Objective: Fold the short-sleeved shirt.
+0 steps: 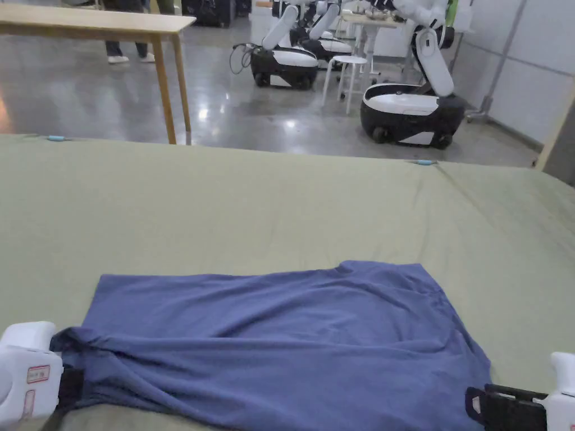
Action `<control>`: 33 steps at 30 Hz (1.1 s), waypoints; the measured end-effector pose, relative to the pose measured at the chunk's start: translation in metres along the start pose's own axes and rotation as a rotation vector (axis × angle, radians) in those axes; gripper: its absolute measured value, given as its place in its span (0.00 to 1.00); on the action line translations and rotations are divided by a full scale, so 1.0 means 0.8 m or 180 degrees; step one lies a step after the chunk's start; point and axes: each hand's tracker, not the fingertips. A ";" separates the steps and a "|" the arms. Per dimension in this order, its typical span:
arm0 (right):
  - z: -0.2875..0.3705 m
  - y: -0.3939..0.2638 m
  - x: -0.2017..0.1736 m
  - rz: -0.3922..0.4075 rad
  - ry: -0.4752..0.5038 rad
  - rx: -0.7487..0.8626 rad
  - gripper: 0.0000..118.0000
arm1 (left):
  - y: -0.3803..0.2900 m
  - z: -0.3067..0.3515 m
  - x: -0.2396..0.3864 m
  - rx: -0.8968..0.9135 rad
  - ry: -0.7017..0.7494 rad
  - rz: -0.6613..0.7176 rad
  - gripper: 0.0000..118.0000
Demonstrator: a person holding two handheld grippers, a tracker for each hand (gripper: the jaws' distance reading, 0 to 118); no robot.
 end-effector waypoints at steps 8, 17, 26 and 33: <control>-0.044 -0.020 0.002 0.0153 -0.0188 -0.0638 0.20 | -0.001 0.014 0.009 -0.0011 -0.0038 0.0002 0.12; 0.018 -0.018 -0.011 0.0040 -0.0063 -0.0364 0.05 | 0.000 0.044 0.000 0.0047 -0.0031 -0.0120 0.06; 0.121 -0.059 -0.033 -0.0001 0.0027 -0.0251 0.05 | -0.055 0.099 -0.035 -0.0049 -0.0155 -0.0286 0.06; 0.146 -0.107 -0.050 -0.0029 0.0067 -0.0440 0.06 | -0.097 0.126 -0.063 -0.0073 -0.0322 -0.0170 0.06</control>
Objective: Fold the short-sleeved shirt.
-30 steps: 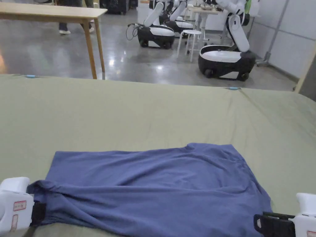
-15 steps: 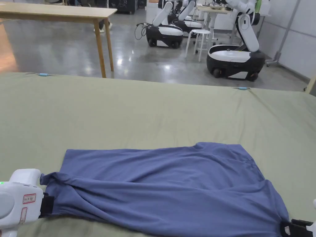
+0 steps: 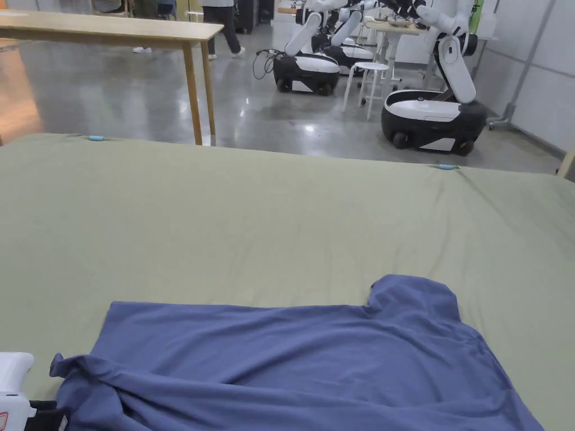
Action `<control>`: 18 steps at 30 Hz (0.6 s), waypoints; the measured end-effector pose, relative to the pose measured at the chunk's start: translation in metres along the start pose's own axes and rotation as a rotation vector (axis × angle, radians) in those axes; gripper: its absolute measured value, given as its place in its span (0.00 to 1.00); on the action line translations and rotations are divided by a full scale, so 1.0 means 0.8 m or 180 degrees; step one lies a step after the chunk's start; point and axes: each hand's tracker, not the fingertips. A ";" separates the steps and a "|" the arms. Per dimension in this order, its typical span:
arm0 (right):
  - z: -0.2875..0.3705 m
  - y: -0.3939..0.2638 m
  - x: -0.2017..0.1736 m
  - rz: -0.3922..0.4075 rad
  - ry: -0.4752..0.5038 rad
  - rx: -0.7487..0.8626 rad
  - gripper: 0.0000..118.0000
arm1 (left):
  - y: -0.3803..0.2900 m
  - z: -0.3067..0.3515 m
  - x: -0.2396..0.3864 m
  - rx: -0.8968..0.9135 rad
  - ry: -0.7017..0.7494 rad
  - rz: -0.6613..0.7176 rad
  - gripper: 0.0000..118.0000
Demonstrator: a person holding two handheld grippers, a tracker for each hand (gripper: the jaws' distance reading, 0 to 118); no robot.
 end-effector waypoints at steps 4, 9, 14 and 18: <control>-0.011 0.005 0.001 -0.0022 -0.0177 -0.0044 0.90 | -0.004 -0.005 -0.010 0.0054 -0.0119 0.0106 0.84; -0.011 0.051 0.007 0.0036 -0.0238 0.0278 0.97 | 0.031 0.019 -0.012 0.0409 0.0234 0.0147 0.83; -0.043 0.115 0.007 0.0045 -0.0307 0.0513 0.01 | 0.104 0.005 0.002 0.0645 0.0214 0.0121 0.05; -0.084 0.153 0.005 0.0054 -0.0227 0.0466 0.01 | 0.162 -0.051 0.014 0.0521 0.0252 0.0047 0.07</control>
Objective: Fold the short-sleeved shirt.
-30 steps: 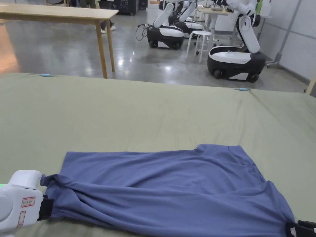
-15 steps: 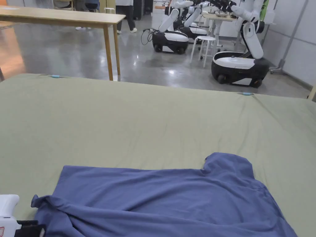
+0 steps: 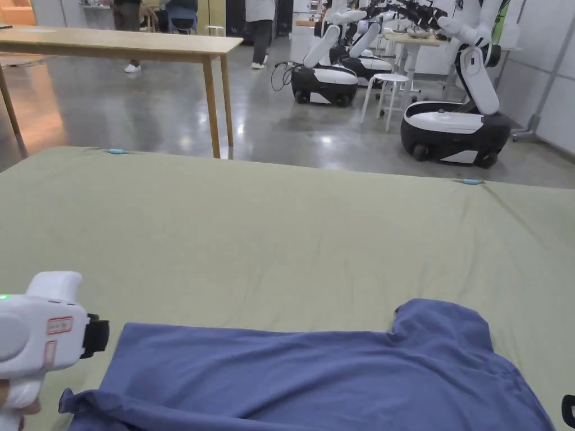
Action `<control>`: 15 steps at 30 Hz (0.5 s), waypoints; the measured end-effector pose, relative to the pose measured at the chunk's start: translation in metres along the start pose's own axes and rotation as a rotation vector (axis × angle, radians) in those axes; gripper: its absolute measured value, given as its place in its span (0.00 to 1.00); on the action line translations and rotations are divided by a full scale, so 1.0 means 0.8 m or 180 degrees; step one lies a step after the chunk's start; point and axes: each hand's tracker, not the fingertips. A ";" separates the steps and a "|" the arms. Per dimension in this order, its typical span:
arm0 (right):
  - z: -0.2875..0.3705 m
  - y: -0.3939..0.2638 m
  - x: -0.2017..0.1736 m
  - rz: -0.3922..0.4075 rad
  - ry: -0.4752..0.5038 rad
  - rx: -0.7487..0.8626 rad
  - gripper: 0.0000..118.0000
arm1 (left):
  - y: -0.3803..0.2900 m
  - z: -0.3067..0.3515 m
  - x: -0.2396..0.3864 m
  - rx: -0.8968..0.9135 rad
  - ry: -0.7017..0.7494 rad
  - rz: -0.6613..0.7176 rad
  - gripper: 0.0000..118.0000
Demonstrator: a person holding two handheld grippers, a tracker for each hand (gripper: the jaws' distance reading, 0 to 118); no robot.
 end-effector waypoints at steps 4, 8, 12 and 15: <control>-0.036 0.011 0.000 0.0079 -0.0005 -0.0143 0.01 | 0.022 -0.065 0.014 -0.0270 0.0197 -0.0129 0.98; -0.060 0.011 0.008 0.0090 0.0001 -0.0253 0.01 | 0.025 -0.123 0.004 -0.0484 0.0255 -0.0164 0.92; -0.075 0.013 0.018 0.0110 -0.0062 -0.0335 0.01 | 0.025 -0.151 0.001 -0.0616 0.0388 -0.0199 0.87; -0.081 0.018 0.023 0.0112 -0.0104 -0.0364 0.01 | 0.016 -0.135 0.008 -0.0624 0.0041 -0.0055 0.33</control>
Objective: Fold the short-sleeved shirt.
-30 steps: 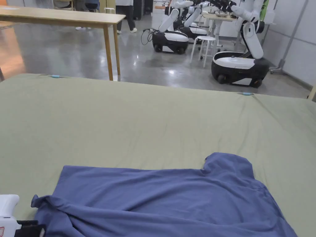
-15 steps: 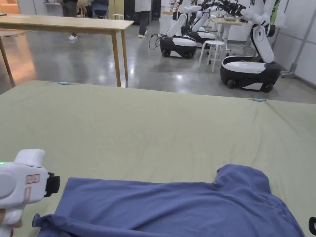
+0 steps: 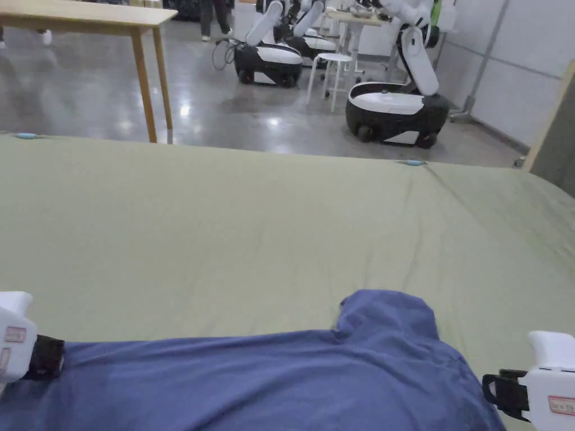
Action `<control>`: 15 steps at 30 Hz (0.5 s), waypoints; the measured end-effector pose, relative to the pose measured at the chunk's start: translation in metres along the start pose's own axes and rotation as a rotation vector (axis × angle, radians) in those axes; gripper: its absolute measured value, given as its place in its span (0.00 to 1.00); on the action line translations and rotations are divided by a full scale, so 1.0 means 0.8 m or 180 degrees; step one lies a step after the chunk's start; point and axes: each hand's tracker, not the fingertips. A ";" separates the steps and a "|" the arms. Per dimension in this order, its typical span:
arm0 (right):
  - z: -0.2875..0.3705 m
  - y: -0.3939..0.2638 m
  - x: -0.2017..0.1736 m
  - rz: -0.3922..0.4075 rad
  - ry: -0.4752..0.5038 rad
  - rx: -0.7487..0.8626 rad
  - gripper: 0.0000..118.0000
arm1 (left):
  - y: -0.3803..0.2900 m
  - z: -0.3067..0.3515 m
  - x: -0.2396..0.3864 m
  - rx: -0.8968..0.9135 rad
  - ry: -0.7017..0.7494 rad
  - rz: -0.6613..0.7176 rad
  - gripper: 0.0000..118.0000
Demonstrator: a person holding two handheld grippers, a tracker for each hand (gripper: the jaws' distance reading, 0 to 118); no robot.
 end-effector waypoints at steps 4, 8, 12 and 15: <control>-0.019 0.022 0.012 0.0065 -0.0013 -0.0034 0.13 | -0.007 0.009 0.015 0.0015 0.0081 -0.0161 0.05; -0.059 0.052 0.009 0.0184 0.0125 -0.0321 0.98 | -0.005 0.009 0.018 0.0001 0.0088 -0.0159 0.05; -0.111 0.090 0.003 0.0307 -0.0107 -0.0475 0.96 | -0.006 0.008 0.016 -0.0004 0.0055 -0.0105 0.05; -0.135 0.085 0.010 0.0222 -0.0124 -0.0595 0.69 | -0.005 0.008 0.017 -0.0016 0.0051 -0.0105 0.05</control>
